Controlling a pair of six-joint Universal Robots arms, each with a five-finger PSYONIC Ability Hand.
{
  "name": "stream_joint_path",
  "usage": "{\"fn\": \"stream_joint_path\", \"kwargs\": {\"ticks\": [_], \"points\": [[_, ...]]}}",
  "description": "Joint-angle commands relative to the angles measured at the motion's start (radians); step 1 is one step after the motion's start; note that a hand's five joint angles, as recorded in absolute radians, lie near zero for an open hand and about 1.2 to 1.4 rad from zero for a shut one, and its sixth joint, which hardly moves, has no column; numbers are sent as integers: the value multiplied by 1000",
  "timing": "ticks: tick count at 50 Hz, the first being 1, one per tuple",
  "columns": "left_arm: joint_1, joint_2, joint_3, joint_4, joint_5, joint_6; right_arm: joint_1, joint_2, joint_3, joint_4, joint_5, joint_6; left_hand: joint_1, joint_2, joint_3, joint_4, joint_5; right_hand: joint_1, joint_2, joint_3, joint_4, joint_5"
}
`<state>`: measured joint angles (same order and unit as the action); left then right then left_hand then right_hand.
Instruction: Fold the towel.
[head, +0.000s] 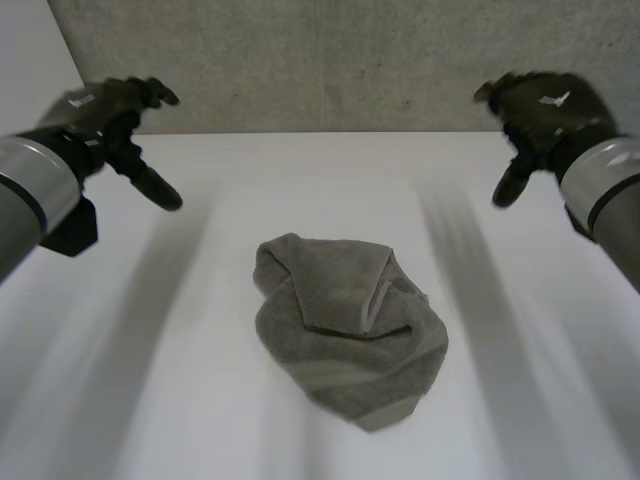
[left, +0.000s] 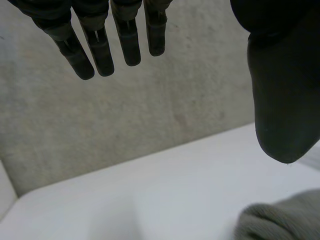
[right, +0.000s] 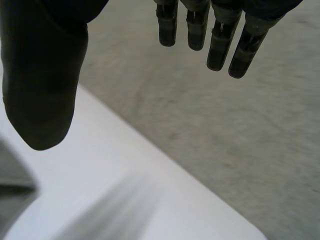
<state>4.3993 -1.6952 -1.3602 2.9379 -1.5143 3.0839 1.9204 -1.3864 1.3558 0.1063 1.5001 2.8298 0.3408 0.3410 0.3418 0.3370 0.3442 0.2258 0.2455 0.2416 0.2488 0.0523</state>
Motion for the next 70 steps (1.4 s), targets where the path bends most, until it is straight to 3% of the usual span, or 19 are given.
{"fn": "stream_joint_path", "kwargs": {"ticks": [1,3,6,11,25,28,30,32,36,40,41,52,54,55,57,58,63,65,70], "points": [[-43,-101,-65,93,39,87,62,-10,109,82,-207,-144,-19,-19,-20,-15,-197,-51,-71,-67,-74,-52],[-82,-177,-62,122,40,180,152,-3,175,87,-262,-170,-13,-13,-14,-9,-191,-51,-71,-67,-74,-52],[-116,-269,-40,132,36,269,227,7,239,63,-268,-203,-7,-7,-8,-3,-185,-51,-71,-67,-74,-52],[-133,-403,27,132,33,334,299,39,331,-28,-267,-268,-10,-10,-11,-6,-188,-41,-61,-57,-64,-42],[-188,-613,211,150,28,349,373,236,365,-172,-224,-355,5,5,4,9,-173,88,68,72,65,87],[-199,-647,239,158,26,351,367,273,361,-212,-179,-398,87,87,86,91,-91,229,209,213,206,228],[-210,-669,257,161,28,351,358,282,359,-252,-135,-432,248,247,247,251,70,533,513,517,510,532],[-216,-682,265,161,28,351,358,282,359,-276,-117,-444,376,376,375,380,198,633,614,617,610,632],[-230,-712,279,161,28,351,358,283,353,-303,-104,-452,657,656,656,660,479,799,779,783,776,798],[-250,-730,288,161,23,351,348,297,336,-304,-96,-451,920,920,919,924,742,1169,1149,1153,1146,1168],[-256,-722,288,161,14,351,342,299,333,-304,-95,-451,1034,1034,1033,1038,856,1170,1151,1155,1147,1169],[-259,-491,239,152,-115,335,180,198,276,-301,-63,-348,1056,1055,1054,1059,878,1170,1151,1155,1147,1169],[-253,-379,181,150,-118,335,113,124,249,-294,-69,-200,1056,1055,1054,1059,878,1170,1151,1155,1147,1169],[-253,-379,181,150,-118,335,112,124,249,-293,-69,-199,1056,1055,1054,1059,878,1170,1151,1155,1147,1169],[-253,-286,115,136,-115,340,34,80,218,-257,-86,-20,1056,1055,1054,1059,878,1170,1151,1155,1147,1169],[-253,-285,115,136,-115,340,34,79,218,-257,-86,-20,1056,1055,1054,1059,878,1170,1151,1155,1147,1169],[-256,-158,19,87,-112,340,-30,7,180,-77,-218,88,1056,1055,1054,1059,878,1170,1151,1155,1147,1169],[-253,-66,-31,66,-107,338,-53,-31,155,43,-328,92,1056,1055,1054,1059,878,1170,1151,1155,1147,1169],[-241,5,-39,66,-107,341,-80,-77,102,133,-406,114,1056,1055,1054,1059,878,1170,1151,1155,1147,1169]]}}
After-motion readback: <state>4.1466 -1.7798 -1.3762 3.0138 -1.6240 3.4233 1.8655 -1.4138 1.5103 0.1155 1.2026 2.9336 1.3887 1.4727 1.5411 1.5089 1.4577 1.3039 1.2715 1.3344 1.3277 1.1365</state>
